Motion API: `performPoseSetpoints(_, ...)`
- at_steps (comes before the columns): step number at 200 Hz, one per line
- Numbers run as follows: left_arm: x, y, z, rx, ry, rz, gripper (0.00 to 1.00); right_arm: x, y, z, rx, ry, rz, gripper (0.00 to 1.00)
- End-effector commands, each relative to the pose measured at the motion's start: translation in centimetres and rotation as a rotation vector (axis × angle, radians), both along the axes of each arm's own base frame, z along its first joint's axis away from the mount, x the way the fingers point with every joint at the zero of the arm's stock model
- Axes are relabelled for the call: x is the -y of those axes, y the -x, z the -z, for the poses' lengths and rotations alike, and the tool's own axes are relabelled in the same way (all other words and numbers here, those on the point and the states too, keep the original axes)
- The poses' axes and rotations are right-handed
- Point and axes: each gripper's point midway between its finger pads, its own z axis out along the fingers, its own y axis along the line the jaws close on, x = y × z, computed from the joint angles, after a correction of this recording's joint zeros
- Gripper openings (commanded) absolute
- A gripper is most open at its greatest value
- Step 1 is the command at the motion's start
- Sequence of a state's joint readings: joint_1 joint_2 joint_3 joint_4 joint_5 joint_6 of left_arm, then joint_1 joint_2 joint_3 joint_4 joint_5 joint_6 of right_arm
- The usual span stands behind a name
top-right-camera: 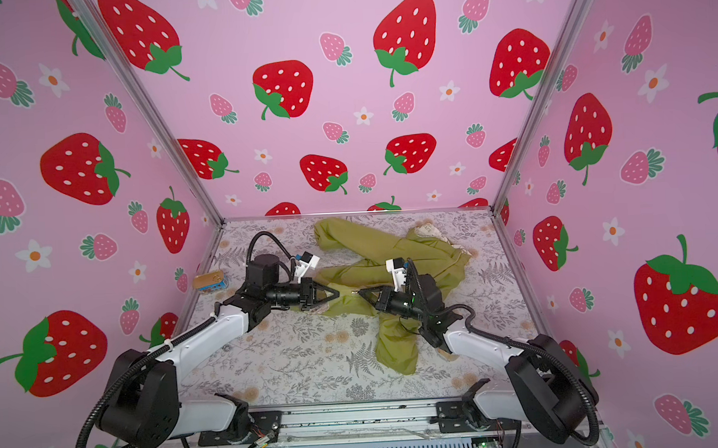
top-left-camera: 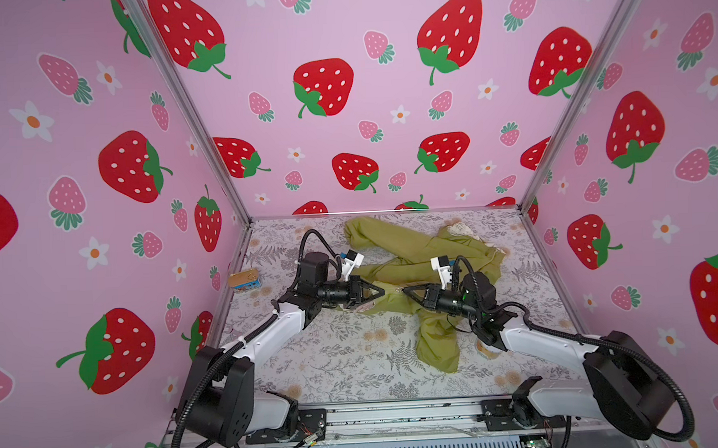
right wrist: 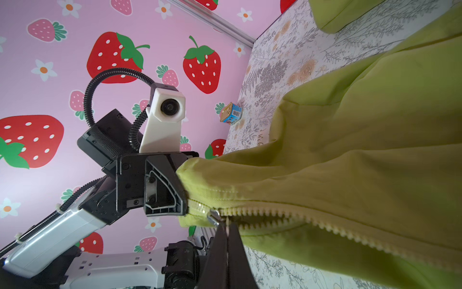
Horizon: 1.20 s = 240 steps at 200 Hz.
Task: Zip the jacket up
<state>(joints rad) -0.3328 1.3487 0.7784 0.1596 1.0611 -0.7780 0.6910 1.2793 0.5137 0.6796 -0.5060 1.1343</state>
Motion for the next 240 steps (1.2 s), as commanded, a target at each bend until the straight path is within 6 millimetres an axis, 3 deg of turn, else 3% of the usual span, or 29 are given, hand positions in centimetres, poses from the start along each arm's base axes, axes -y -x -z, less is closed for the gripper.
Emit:
performPoseSetpoints(1, -0.9, -0.5, -1.0, 0.052, 0.002, -0.031, 0.00, 0.5, -1.0, -0.1, 0.018, 0.034, 0.046, 0.00)
performPoseSetpoints(65, -2.1, -1.0, -0.2, 0.047, -0.088, -0.091, 0.00, -0.2, -1.9, 0.2, 0.028, 0.077, 0.041, 0.00)
performPoseSetpoints(157, -6.1, -3.2, 2.0, 0.044, -0.345, -0.296, 0.00, 1.0, -5.5, 2.0, 0.049, 0.248, 0.109, 0.00)
performPoseSetpoints(240, -7.8, -3.4, 3.2, 0.033, -0.448, -0.367, 0.00, 1.6, -7.6, 2.1, 0.075, 0.329, 0.136, 0.00)
